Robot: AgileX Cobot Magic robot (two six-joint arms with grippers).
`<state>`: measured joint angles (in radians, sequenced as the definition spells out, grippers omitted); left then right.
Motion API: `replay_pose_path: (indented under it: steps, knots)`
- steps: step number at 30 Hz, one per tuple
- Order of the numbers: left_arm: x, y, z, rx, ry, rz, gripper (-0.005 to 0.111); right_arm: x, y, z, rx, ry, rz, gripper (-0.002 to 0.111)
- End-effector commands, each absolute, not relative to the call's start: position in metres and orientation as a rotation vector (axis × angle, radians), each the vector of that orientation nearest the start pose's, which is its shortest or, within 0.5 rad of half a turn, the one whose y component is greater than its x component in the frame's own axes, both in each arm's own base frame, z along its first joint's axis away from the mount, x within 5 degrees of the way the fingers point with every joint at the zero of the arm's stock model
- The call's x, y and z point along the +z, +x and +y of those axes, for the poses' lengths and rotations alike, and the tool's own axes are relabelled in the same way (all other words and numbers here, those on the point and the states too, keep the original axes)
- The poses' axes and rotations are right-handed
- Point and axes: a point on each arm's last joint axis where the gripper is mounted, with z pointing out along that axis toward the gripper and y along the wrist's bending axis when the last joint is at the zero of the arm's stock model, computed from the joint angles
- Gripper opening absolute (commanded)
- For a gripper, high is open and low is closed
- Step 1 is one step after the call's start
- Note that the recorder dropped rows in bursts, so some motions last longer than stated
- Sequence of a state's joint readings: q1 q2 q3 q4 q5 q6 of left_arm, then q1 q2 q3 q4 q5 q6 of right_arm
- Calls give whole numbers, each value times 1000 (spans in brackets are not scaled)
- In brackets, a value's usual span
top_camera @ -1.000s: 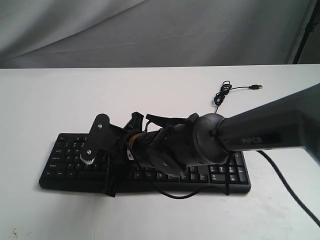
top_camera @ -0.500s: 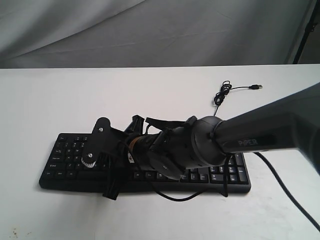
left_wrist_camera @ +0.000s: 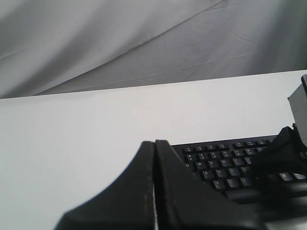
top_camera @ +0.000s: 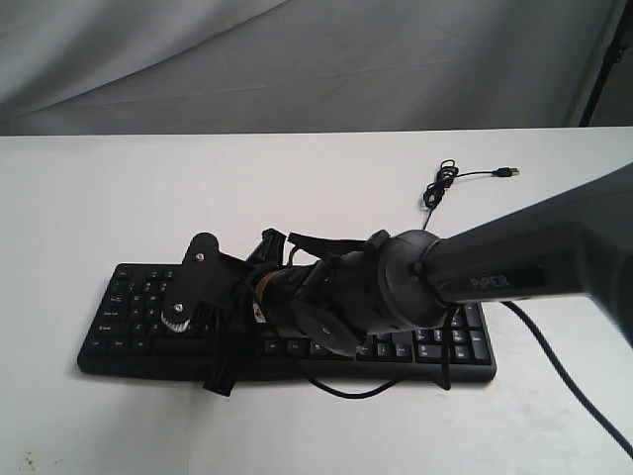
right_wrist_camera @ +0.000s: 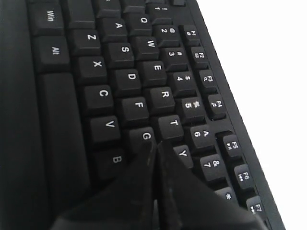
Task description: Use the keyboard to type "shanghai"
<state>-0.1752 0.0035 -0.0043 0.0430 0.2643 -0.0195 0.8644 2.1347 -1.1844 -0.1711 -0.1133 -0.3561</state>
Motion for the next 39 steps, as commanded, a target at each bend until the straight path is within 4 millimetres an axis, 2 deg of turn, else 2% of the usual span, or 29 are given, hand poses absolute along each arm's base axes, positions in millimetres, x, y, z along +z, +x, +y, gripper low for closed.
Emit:
replay_pose_path:
  steps: [1, 13, 19, 24, 32, 39]
  knots:
    - [190, 54, -9, -103, 167, 1736, 0, 101, 279, 325, 184, -1501, 1800, 0]
    - [190, 54, -9, -103, 167, 1736, 0, 102, 279, 325, 185, -1500, 1798, 0]
    - [190, 54, -9, -103, 167, 1736, 0, 127, 279, 329, 194, -1473, 1739, 0]
    - [190, 54, -9, -103, 167, 1736, 0, 144, 279, 358, 206, -1492, 1645, 0]
    - [190, 54, -9, -103, 167, 1736, 0, 132, 280, 405, 214, -1551, 1607, 0]
    - [190, 54, -9, -103, 167, 1736, 0, 116, 282, 409, 212, -1566, 1624, 0]
